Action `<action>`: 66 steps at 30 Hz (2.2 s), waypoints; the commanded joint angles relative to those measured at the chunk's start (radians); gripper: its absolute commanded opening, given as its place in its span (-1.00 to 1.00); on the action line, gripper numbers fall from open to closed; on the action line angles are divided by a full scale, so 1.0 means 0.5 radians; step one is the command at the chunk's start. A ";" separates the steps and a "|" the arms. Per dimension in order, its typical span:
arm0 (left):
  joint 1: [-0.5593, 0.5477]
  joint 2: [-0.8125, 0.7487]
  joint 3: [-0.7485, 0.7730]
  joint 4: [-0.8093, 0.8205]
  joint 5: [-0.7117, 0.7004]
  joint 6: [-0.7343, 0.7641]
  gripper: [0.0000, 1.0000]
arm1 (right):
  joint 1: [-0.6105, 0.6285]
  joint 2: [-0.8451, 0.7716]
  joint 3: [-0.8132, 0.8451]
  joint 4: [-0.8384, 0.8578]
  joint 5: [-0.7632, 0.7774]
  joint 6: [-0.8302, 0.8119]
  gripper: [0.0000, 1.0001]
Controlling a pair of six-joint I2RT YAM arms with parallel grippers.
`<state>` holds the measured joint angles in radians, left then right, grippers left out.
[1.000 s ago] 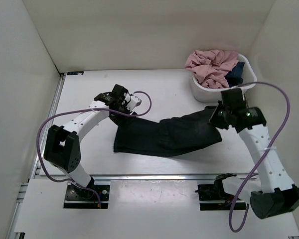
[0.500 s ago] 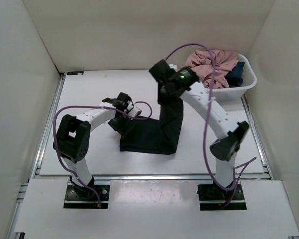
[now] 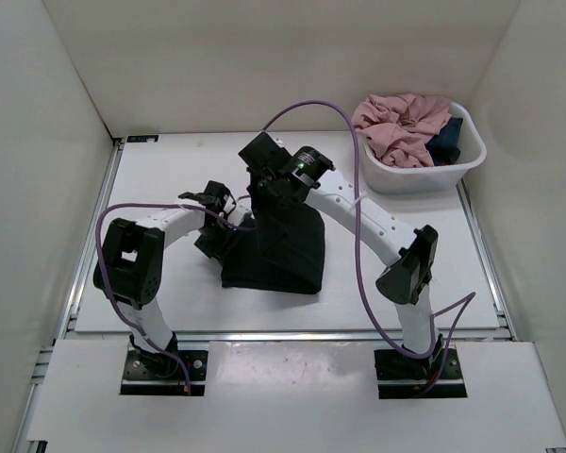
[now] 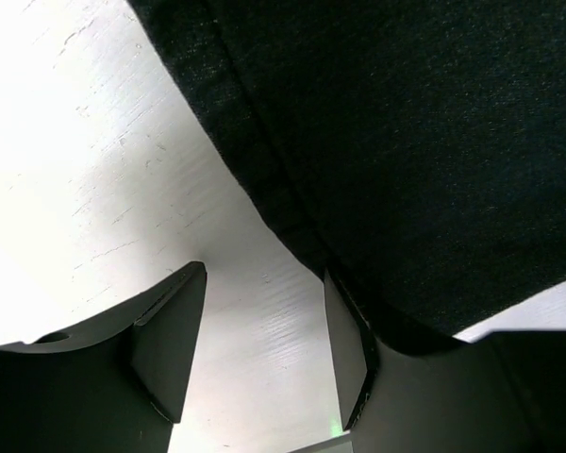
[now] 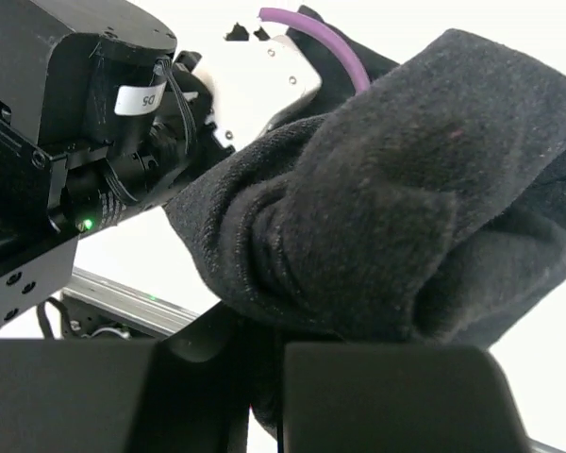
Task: Fold and stack the trousers
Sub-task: Fold the trousers
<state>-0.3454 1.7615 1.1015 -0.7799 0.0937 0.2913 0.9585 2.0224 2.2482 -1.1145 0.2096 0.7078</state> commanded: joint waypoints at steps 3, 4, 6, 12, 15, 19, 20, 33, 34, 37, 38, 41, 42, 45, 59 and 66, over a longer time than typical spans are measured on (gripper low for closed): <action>0.126 -0.013 0.030 0.053 0.055 0.007 0.32 | 0.056 0.167 0.035 0.186 -0.208 0.128 -1.00; 0.169 -0.034 0.064 0.029 0.073 -0.024 0.39 | 0.056 0.186 0.014 0.186 -0.208 0.152 -1.00; 0.325 -0.136 0.156 -0.017 0.153 -0.024 0.52 | 0.077 0.186 -0.045 0.204 -0.208 0.176 -1.00; 0.562 -0.246 0.187 -0.088 0.307 0.003 0.60 | 0.114 0.262 -0.137 0.492 -0.229 0.235 -1.00; 0.645 -0.130 0.141 -0.088 0.307 0.049 0.60 | 0.132 0.403 -0.060 0.609 -0.312 0.317 -1.00; 0.798 -0.063 0.141 -0.088 0.325 0.086 0.60 | 0.132 0.594 -0.002 0.728 -0.376 0.465 -0.69; 0.826 -0.044 0.141 -0.088 0.325 0.108 0.60 | 0.132 0.630 -0.002 0.777 -0.416 0.483 -0.63; 1.068 -0.310 0.432 -0.244 0.261 0.368 0.63 | 0.194 0.126 -0.405 1.137 -0.145 0.293 0.54; 1.068 -0.350 0.466 -0.274 0.303 0.423 0.63 | 0.194 0.009 -0.550 1.106 -0.019 0.357 0.50; 0.931 -0.491 0.494 -0.357 0.441 0.513 0.63 | 0.170 -0.387 -1.102 1.036 0.267 0.455 0.16; 0.845 -0.492 0.451 -0.379 0.524 0.534 0.65 | 0.169 -0.503 -1.222 1.036 0.310 0.456 -0.01; 0.710 -0.446 0.383 -0.379 0.546 0.498 0.65 | 0.117 -0.584 -1.572 1.036 0.293 0.532 -0.56; 0.709 -0.370 0.347 -0.379 0.570 0.461 0.65 | 0.093 -0.584 -1.661 1.145 0.223 0.557 -0.64; 0.669 -0.232 0.246 -0.318 0.663 0.412 0.63 | 0.013 -0.517 -1.980 1.436 0.035 0.673 -0.90; 0.562 0.002 0.073 -0.017 0.399 0.280 0.63 | -0.177 -0.418 -2.203 1.491 0.025 0.806 -1.00; 0.562 -0.188 0.297 -0.145 0.270 0.280 0.63 | -0.150 -0.891 -2.048 1.039 0.590 1.036 -0.89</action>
<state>-0.0608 1.7641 1.1683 -0.8402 0.2516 0.4419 0.8913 1.6905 1.1690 -0.4652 0.3328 1.1812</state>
